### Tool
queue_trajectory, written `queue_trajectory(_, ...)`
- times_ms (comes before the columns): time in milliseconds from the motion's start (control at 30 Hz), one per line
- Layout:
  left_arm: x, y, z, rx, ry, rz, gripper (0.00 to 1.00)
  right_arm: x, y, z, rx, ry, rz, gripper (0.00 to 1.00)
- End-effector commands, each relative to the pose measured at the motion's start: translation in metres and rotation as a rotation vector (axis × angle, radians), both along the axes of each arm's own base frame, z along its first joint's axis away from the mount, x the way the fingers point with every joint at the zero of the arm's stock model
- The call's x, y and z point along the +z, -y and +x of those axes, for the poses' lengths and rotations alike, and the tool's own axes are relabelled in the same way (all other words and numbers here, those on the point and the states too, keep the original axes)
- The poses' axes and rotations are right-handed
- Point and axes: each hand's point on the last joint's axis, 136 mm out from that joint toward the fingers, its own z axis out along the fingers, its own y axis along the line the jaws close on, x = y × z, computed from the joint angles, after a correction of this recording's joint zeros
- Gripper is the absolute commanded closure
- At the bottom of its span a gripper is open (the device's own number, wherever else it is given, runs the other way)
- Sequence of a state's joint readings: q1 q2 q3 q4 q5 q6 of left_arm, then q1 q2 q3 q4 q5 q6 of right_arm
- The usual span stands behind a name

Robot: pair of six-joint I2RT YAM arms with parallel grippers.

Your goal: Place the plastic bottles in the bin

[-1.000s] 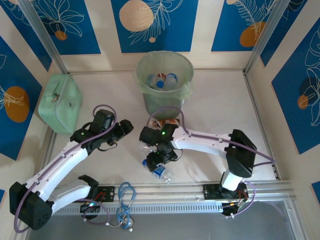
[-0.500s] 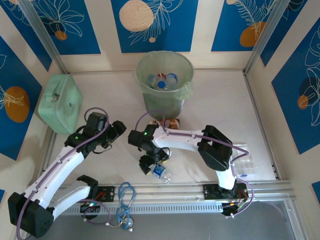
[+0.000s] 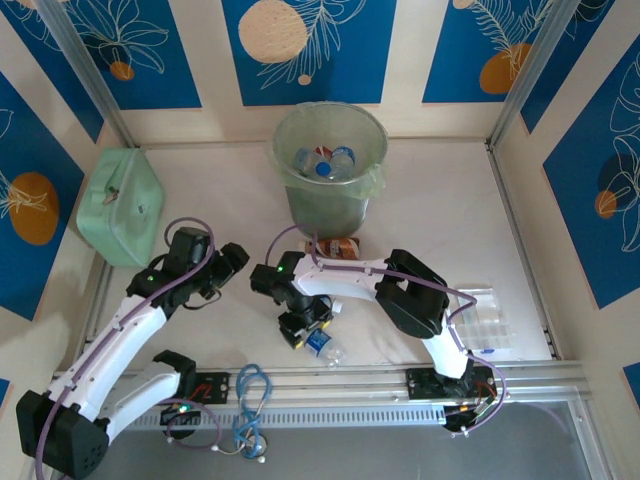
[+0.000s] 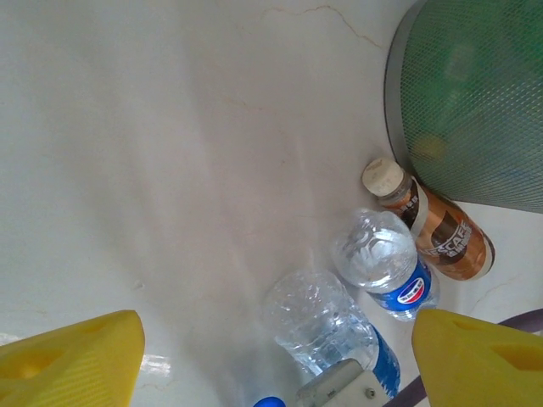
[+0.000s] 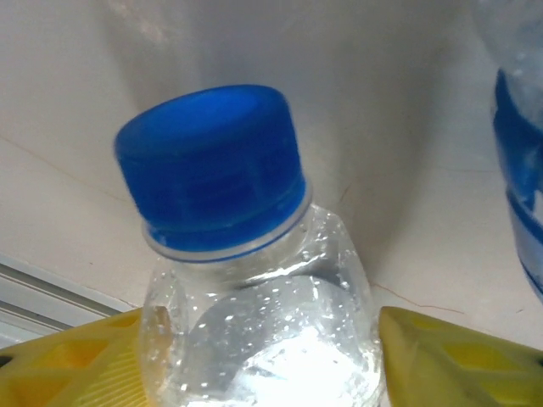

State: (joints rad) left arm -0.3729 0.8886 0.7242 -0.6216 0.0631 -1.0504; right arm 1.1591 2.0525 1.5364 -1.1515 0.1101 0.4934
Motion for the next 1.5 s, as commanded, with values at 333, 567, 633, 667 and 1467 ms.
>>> queue_trajectory(333,-0.001,-0.003,-0.003,0.002,-0.012,-0.002,0.17,0.045,-0.009,0.013,-0.020,0.102,0.080,0.48)
queue_trajectory(567,0.003,-0.003,-0.002,-0.005,-0.004,0.001,0.17,0.100,-0.014,0.025,-0.088,0.189,0.220,0.51)
queue_trajectory(633,0.005,-0.003,-0.002,-0.008,0.000,0.000,0.17,0.117,-0.012,0.029,-0.113,0.222,0.266,0.51)
queue_trajectory(667,0.005,-0.003,-0.002,-0.009,0.002,0.001,0.17,0.127,-0.012,0.032,-0.129,0.241,0.296,0.51)
queue_trajectory(1467,0.007,0.031,0.004,-0.150,0.009,-0.048,0.20,0.415,0.084,0.203,-0.586,0.861,0.925,0.53)
